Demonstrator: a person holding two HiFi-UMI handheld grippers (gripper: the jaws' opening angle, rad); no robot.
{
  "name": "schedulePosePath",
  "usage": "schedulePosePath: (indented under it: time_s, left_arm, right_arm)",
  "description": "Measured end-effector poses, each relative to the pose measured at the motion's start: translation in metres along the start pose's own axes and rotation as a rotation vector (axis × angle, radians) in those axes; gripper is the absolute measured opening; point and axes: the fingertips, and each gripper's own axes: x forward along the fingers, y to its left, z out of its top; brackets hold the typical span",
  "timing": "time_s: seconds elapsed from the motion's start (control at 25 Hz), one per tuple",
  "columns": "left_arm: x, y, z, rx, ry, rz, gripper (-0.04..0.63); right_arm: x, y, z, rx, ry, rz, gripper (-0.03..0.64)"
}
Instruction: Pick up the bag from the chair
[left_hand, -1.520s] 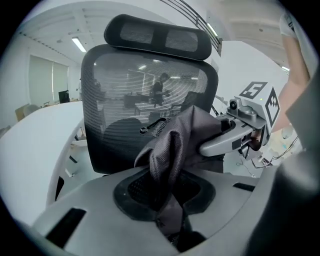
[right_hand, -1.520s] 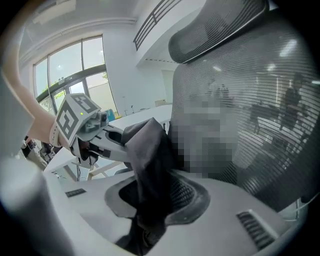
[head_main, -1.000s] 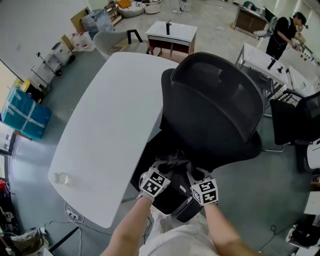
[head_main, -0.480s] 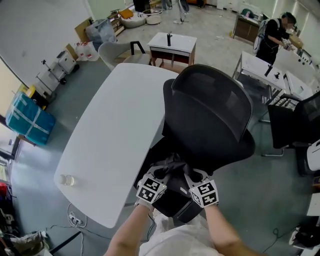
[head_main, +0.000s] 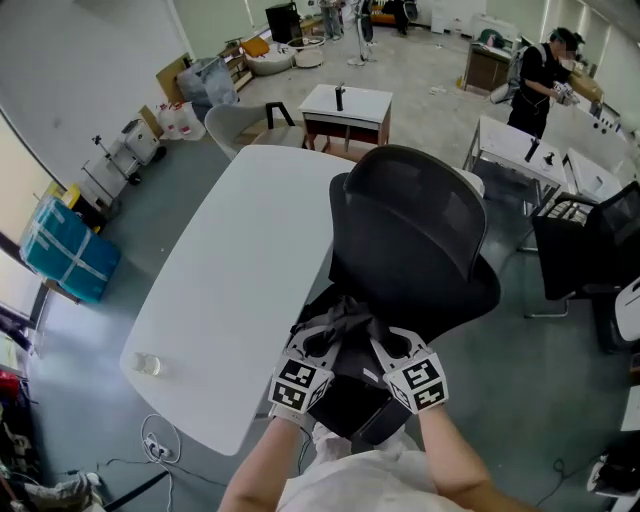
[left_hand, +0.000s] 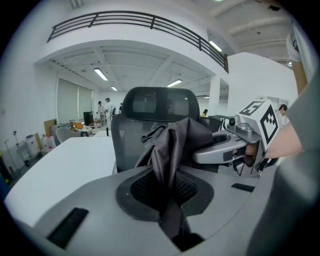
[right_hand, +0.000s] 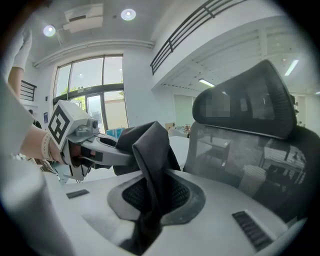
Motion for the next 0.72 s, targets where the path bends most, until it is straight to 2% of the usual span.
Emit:
schedulePosePath:
  time_s: [0.32,0.72]
  left_arm:
    - [-0.032,-0.009,0.058,0.022,-0.1,0.042,0.06]
    - [-0.061,-0.026,0.112,0.09,-0.168,0.053,0.058]
  right_arm:
    - [-0.033,0.004,0.061,-0.081,-0.08,0.009,0.051]
    - [-0.072,0.007,0.113,-0.135,-0.157,0.003,0.048]
